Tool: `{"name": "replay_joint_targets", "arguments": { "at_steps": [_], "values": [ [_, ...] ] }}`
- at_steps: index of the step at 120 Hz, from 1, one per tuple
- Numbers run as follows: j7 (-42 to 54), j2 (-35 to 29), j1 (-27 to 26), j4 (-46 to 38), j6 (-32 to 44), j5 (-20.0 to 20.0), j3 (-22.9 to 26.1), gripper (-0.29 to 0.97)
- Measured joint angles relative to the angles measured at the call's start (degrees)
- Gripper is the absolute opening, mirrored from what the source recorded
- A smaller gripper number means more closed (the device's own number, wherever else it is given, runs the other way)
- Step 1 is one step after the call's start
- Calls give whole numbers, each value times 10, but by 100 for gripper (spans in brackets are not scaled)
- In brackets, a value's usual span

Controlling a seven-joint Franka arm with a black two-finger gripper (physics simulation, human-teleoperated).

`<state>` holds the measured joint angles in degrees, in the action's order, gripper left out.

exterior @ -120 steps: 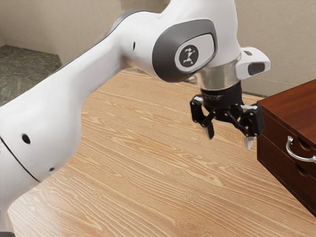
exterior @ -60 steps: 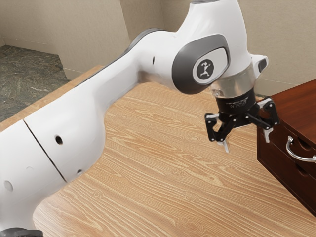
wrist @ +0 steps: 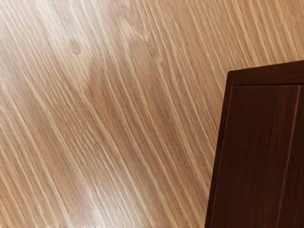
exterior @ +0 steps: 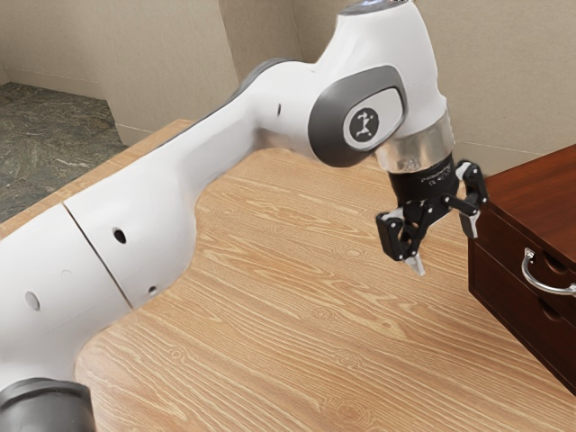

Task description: Pull the drawer handle with one arm to open the drawer

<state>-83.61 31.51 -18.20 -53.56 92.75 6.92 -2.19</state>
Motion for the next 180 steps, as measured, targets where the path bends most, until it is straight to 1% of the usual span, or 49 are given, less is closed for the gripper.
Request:
{"name": "replay_joint_targets", "arguments": {
  "at_steps": [9, 20, 31, 39, 55, 65, 78, 95, 113, 130, 180],
  "values": [
    [-27, 26, 5, 42, -16, -7, 15, 64],
    [-55, 47, 18, 66, -31, -12, 27, 64],
    [-80, 62, 40, 82, -43, -26, 61, 64],
    [-96, 61, 41, 84, -49, -37, 73, 64],
    [-116, 46, 41, 80, -63, -61, 80, 63],
    [-125, 49, 53, 80, -73, -68, 102, 63],
    [-135, 50, 81, 81, -88, -84, 139, 63],
    [-134, 41, 93, 80, -107, -109, 151, 63],
    [-131, 38, 87, 82, -117, -119, 153, 63],
    [-127, 21, 71, 82, -120, -122, 153, 63],
    [-118, 14, -2, 83, -93, -125, 158, 63]
  ]
}}
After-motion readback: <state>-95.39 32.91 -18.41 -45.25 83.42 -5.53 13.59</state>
